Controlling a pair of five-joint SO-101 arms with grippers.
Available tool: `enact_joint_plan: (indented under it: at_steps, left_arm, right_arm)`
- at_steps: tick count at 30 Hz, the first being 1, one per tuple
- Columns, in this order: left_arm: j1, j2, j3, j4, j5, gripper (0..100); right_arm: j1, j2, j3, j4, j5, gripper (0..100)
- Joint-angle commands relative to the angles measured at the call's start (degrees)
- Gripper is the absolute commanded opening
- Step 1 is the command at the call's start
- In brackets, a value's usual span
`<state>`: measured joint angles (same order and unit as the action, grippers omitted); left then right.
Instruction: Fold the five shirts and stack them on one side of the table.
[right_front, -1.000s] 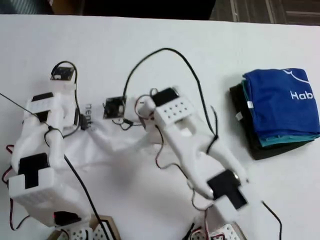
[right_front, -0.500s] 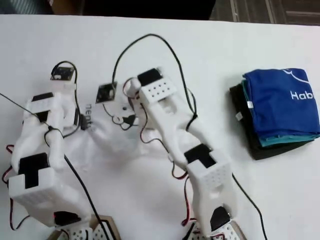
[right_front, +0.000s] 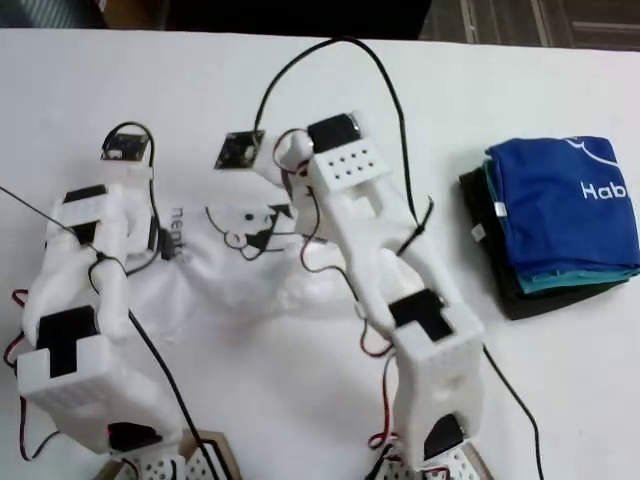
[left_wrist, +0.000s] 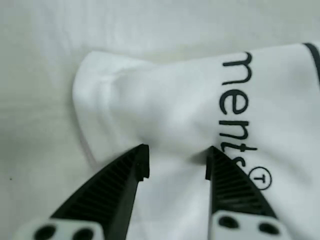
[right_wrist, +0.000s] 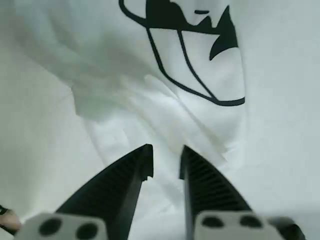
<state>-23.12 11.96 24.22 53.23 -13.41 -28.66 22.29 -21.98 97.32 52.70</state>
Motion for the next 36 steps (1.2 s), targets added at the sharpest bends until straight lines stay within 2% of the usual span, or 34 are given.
enact_joint_plan:
  at_steps: [1,6,12,18,26,36]
  left_arm:
    - [0.4,0.3,-2.0,-1.1,0.8,20]
    - [0.4,0.3,-2.0,-1.1,0.8,20]
    - [0.4,0.3,-2.0,-1.1,0.8,20]
    - [0.4,0.3,-2.0,-1.1,0.8,20]
    - [0.4,0.3,-2.0,-1.1,0.8,20]
    - [0.4,0.3,-2.0,-1.1,0.8,20]
  right_arm:
    - [0.1,-11.2,10.9,0.5,-0.4,2.7]
    - [0.2,-17.1,24.4,-2.4,-0.2,2.2]
    - [0.1,-15.2,32.1,-13.6,-0.4,2.2]
    - [0.6,-8.0,31.6,-21.3,-0.4,2.2]
    - [0.6,-6.5,20.8,-18.2,-0.5,2.2]
    - [0.6,-7.3,19.7,-23.5,-0.5,2.2]
